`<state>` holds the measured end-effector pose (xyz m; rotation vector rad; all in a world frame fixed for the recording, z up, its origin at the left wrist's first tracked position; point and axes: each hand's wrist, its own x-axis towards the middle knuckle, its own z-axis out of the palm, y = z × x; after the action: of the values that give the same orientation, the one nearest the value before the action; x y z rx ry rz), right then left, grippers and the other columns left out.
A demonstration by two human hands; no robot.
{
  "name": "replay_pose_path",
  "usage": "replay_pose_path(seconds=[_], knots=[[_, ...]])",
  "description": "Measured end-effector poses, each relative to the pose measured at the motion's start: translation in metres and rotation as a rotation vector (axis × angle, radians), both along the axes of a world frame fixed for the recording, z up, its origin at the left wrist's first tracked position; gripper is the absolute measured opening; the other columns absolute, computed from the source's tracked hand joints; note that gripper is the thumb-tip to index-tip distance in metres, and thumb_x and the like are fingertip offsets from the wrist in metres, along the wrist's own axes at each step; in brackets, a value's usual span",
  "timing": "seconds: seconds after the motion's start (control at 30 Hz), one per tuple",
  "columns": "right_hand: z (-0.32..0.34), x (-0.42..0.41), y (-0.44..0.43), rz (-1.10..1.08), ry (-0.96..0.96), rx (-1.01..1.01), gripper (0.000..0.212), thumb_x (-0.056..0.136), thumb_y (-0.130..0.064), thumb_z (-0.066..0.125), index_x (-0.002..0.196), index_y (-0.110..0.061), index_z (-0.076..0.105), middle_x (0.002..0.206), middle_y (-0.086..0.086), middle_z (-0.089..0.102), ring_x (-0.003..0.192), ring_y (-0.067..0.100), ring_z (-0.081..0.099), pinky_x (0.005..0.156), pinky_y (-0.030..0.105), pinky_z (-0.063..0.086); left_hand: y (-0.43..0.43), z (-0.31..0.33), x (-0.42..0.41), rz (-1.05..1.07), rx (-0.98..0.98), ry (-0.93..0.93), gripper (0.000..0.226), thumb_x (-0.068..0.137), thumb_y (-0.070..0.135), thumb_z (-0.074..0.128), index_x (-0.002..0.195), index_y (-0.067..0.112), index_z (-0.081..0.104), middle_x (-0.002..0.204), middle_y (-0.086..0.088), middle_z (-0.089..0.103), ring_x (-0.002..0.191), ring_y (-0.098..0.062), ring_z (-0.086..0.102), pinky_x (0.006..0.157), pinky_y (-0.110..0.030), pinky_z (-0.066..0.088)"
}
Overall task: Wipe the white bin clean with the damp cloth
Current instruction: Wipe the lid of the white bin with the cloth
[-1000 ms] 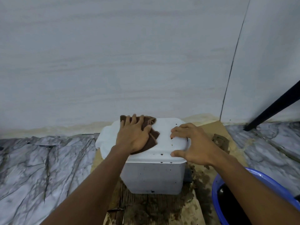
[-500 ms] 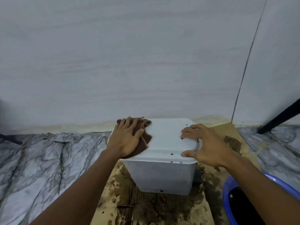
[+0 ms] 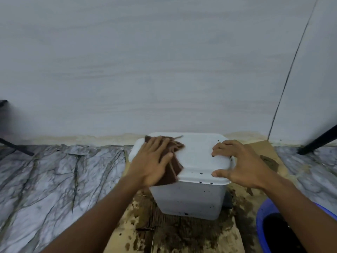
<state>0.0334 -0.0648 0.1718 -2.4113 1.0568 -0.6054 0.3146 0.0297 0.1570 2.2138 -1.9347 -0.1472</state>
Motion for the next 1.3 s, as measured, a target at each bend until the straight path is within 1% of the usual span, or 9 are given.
replay_pose_path(seconds=[0.2, 0.33, 0.47, 0.63, 0.77, 0.9, 1.03, 1.17, 1.3], knots=[[-0.002, -0.002, -0.003, -0.001, -0.002, -0.018, 0.058, 0.06, -0.046, 0.091, 0.113, -0.034, 0.071, 0.12, -0.027, 0.051, 0.126, 0.001, 0.04, 0.109, 0.022, 0.026, -0.067, 0.01, -0.028, 0.13, 0.097, 0.002, 0.066, 0.105, 0.053, 0.021, 0.162, 0.022, 0.008, 0.17, -0.005, 0.003, 0.156, -0.026, -0.003, 0.126, -0.047, -0.001], [0.0, -0.003, -0.002, -0.001, 0.007, -0.014, 0.059, 0.059, -0.049, 0.091, 0.113, -0.035, 0.071, 0.127, -0.019, 0.056, 0.128, 0.006, 0.042, 0.107, 0.025, 0.026, -0.052, 0.009, -0.08, -0.063, 0.042, -0.038, 0.065, 0.105, 0.053, 0.017, 0.162, 0.024, 0.005, 0.17, 0.0, 0.0, 0.156, -0.02, -0.007, 0.127, -0.042, -0.003], [0.002, -0.004, 0.0, 0.016, 0.025, 0.007, 0.059, 0.062, -0.051, 0.088, 0.116, -0.036, 0.07, 0.13, -0.019, 0.056, 0.128, 0.006, 0.04, 0.106, 0.027, 0.026, -0.003, -0.001, -0.057, -0.292, -0.097, -0.05, 0.062, 0.105, 0.059, 0.022, 0.161, 0.034, 0.012, 0.168, 0.013, 0.005, 0.154, -0.004, -0.006, 0.125, -0.027, -0.005], [0.004, -0.005, 0.0, 0.028, -0.011, 0.018, 0.056, 0.066, -0.046, 0.088, 0.117, -0.031, 0.071, 0.12, -0.026, 0.053, 0.119, -0.002, 0.036, 0.104, 0.021, 0.024, 0.01, -0.011, -0.003, -0.184, -0.179, -0.151, 0.074, 0.099, 0.073, 0.019, 0.159, 0.03, 0.028, 0.165, 0.007, 0.023, 0.155, -0.009, 0.01, 0.127, -0.038, 0.014], [0.006, -0.008, 0.001, 0.051, -0.02, 0.019, 0.054, 0.066, -0.045, 0.089, 0.114, -0.025, 0.073, 0.125, -0.014, 0.063, 0.122, 0.007, 0.046, 0.108, 0.031, 0.034, -0.003, -0.016, -0.053, -0.16, -0.185, -0.173, 0.08, 0.098, 0.073, 0.011, 0.16, 0.024, 0.027, 0.165, 0.0, 0.025, 0.155, -0.022, 0.014, 0.127, -0.043, 0.011], [0.009, -0.008, 0.003, 0.075, -0.048, 0.044, 0.054, 0.067, -0.037, 0.09, 0.115, -0.018, 0.074, 0.128, 0.001, 0.066, 0.122, 0.017, 0.051, 0.104, 0.033, 0.04, -0.019, -0.015, -0.077, -0.292, -0.206, -0.202, 0.073, 0.101, 0.069, 0.023, 0.159, 0.025, 0.028, 0.165, 0.0, 0.028, 0.155, -0.021, 0.018, 0.125, -0.045, 0.02], [0.007, -0.009, 0.002, 0.054, -0.088, 0.144, 0.062, 0.063, -0.035, 0.092, 0.121, -0.024, 0.071, 0.14, -0.009, 0.057, 0.14, 0.007, 0.037, 0.119, 0.032, 0.026, -0.003, -0.014, -0.03, -0.364, -0.226, -0.151, 0.07, 0.099, 0.068, 0.033, 0.158, 0.031, 0.03, 0.165, 0.006, 0.027, 0.154, -0.012, 0.017, 0.125, -0.038, 0.019], [0.005, -0.01, -0.001, 0.066, -0.063, 0.148, 0.063, 0.066, -0.03, 0.091, 0.124, -0.023, 0.068, 0.142, -0.011, 0.054, 0.134, -0.006, 0.027, 0.114, 0.018, 0.019, 0.006, -0.013, -0.004, -0.232, -0.222, -0.162, 0.08, 0.095, 0.076, 0.027, 0.158, 0.027, 0.032, 0.164, 0.001, 0.03, 0.154, -0.017, 0.02, 0.126, -0.042, 0.02], [0.006, -0.01, -0.002, 0.056, 0.011, 0.112, 0.067, 0.07, -0.03, 0.089, 0.131, -0.023, 0.063, 0.149, -0.009, 0.047, 0.144, 0.004, 0.026, 0.113, 0.019, 0.013, -0.009, -0.011, -0.056, -0.191, -0.193, -0.185, 0.089, 0.093, 0.078, 0.021, 0.159, 0.02, 0.027, 0.165, -0.005, 0.027, 0.155, -0.024, 0.016, 0.126, -0.047, 0.015]])
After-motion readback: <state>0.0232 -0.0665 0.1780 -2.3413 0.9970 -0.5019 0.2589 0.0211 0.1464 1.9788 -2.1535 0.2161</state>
